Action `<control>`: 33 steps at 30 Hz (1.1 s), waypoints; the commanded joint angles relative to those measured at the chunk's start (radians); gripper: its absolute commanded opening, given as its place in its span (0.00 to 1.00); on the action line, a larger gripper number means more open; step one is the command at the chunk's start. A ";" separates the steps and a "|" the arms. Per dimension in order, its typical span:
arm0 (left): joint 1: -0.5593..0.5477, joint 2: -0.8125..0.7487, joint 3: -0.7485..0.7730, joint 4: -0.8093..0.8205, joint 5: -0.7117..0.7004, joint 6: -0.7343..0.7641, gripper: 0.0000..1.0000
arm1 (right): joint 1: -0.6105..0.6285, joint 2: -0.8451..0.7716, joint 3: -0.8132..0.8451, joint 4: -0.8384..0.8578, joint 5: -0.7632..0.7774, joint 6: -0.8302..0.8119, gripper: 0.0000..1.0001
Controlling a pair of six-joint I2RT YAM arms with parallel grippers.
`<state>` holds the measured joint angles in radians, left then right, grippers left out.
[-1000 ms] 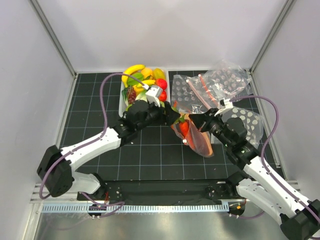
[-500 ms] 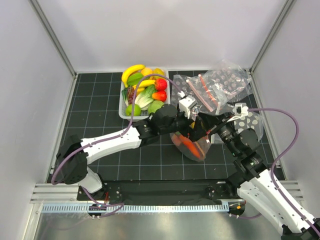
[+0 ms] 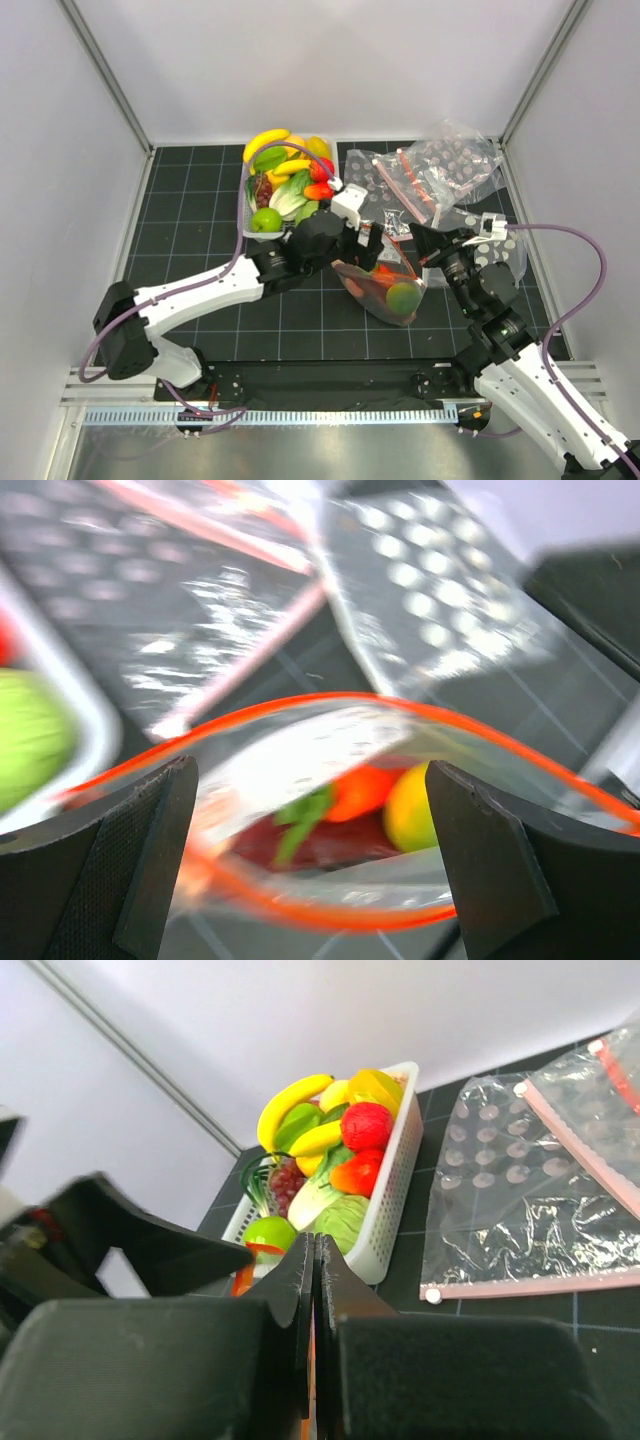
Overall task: Place the food in the zip-top bag and seal the zipper
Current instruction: Place the fake fruit in the zipper food storage bag, then adjust the zipper food storage bag at the center of the board.
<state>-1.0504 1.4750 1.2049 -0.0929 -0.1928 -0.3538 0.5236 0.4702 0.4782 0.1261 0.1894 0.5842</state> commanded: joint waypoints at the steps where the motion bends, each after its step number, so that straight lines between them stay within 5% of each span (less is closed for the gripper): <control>1: 0.009 -0.129 -0.028 -0.031 -0.309 0.048 1.00 | 0.003 0.024 0.028 -0.009 0.056 0.017 0.01; 7: 0.056 -0.220 -0.094 -0.007 -0.243 0.070 1.00 | 0.004 0.085 0.068 -0.026 -0.001 -0.007 0.02; 9: 0.058 -0.202 -0.082 -0.016 -0.250 0.070 1.00 | 0.004 0.116 0.101 -0.054 -0.036 -0.055 0.12; 13: 0.067 -0.177 -0.061 -0.054 -0.309 0.050 1.00 | 0.004 0.165 0.169 -0.115 -0.109 -0.106 0.53; 15: 0.087 -0.185 -0.067 -0.059 -0.287 0.035 1.00 | 0.003 0.166 0.178 -0.120 -0.139 -0.119 0.57; 33: 0.300 -0.320 -0.186 -0.067 -0.333 -0.129 1.00 | 0.006 0.426 0.356 -0.338 -0.286 -0.219 0.51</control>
<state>-0.7517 1.1618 1.0275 -0.1837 -0.4908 -0.4442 0.5240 0.8818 0.7685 -0.1928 -0.0574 0.3904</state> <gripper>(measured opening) 0.996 0.512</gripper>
